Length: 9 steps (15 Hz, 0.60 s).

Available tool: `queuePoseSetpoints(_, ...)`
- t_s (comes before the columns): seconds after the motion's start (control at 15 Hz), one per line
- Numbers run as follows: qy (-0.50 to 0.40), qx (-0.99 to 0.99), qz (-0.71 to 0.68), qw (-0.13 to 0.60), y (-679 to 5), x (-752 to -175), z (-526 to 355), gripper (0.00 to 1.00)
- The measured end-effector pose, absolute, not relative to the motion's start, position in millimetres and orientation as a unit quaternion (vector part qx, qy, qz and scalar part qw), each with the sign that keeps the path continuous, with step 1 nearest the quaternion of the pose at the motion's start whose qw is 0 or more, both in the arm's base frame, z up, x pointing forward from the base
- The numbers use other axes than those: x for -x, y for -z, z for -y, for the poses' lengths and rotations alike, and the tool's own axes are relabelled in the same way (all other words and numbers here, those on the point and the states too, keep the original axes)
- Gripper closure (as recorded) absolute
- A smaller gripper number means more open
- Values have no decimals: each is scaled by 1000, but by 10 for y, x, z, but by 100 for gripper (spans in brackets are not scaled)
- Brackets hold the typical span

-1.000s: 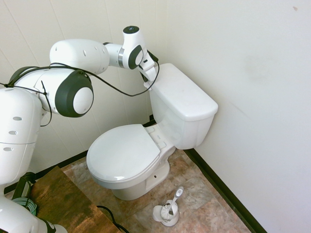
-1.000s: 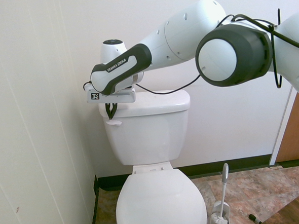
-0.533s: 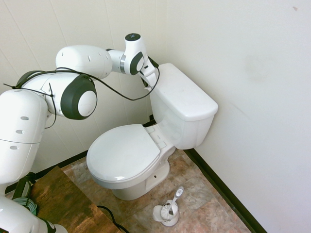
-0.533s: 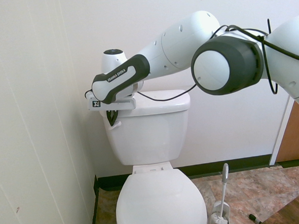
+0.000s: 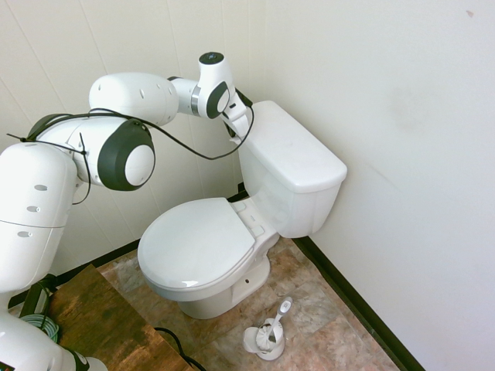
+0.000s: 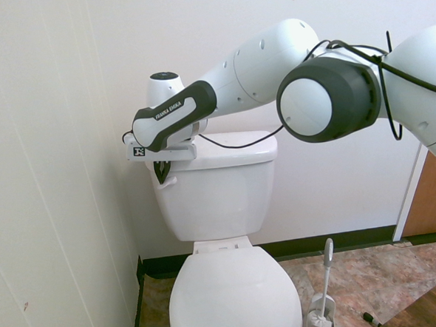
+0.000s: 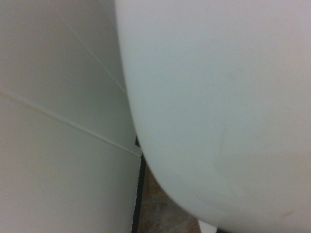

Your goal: Flush the toilet

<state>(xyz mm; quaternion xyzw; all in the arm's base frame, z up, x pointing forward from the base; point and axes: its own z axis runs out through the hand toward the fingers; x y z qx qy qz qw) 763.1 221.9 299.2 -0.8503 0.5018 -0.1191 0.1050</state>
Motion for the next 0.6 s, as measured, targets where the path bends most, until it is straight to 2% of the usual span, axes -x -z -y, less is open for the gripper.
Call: queuePoseSetpoints(0.6, 126, 850, -504, 87, -4074, -6976, -1882, 100)
